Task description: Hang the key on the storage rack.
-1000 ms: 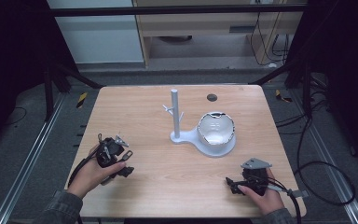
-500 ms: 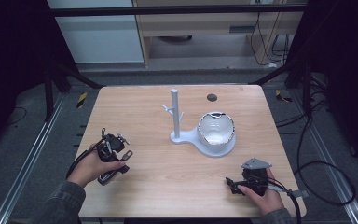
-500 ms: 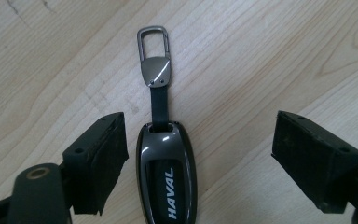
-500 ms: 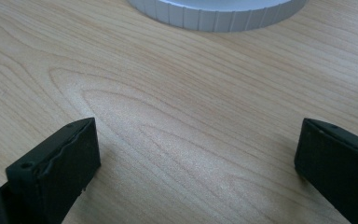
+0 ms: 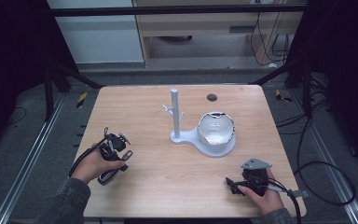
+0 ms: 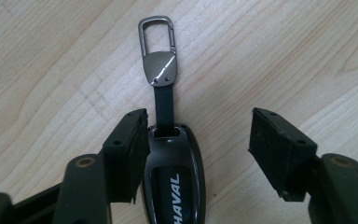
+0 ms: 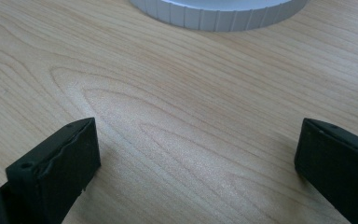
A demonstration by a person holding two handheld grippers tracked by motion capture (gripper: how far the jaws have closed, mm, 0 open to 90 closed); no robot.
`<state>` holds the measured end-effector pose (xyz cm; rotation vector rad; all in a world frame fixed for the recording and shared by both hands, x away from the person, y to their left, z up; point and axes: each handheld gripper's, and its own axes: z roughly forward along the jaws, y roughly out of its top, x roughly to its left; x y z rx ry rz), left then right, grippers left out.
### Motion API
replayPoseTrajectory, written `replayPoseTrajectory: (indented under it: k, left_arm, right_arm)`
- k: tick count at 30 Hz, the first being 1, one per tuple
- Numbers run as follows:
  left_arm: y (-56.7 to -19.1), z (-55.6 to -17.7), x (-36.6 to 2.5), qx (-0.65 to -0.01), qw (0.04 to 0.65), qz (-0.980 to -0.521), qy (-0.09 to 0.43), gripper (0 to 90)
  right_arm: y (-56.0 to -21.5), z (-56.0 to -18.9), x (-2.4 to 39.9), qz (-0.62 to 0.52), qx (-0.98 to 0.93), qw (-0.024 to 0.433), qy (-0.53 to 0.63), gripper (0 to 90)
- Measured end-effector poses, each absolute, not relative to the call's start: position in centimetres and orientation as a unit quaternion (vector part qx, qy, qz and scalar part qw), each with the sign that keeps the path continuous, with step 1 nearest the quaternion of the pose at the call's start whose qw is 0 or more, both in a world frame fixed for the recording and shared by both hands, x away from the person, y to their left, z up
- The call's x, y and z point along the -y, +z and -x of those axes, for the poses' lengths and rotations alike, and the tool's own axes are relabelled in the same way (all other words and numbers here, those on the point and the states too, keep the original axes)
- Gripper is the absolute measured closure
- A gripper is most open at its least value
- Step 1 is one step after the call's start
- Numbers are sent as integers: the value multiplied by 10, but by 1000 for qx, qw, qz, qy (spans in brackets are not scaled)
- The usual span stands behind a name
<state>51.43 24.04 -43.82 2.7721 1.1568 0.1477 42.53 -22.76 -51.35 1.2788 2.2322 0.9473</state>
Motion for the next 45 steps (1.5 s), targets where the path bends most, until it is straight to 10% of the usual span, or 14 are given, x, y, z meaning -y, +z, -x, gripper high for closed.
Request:
replayPoseTrajectory:
  k: [45]
  left_arm:
    - [-459,-539,-249,-412,65,-908,37,650]
  right_arm:
    - [-514,-425,227,-459,-797,200,338,4]
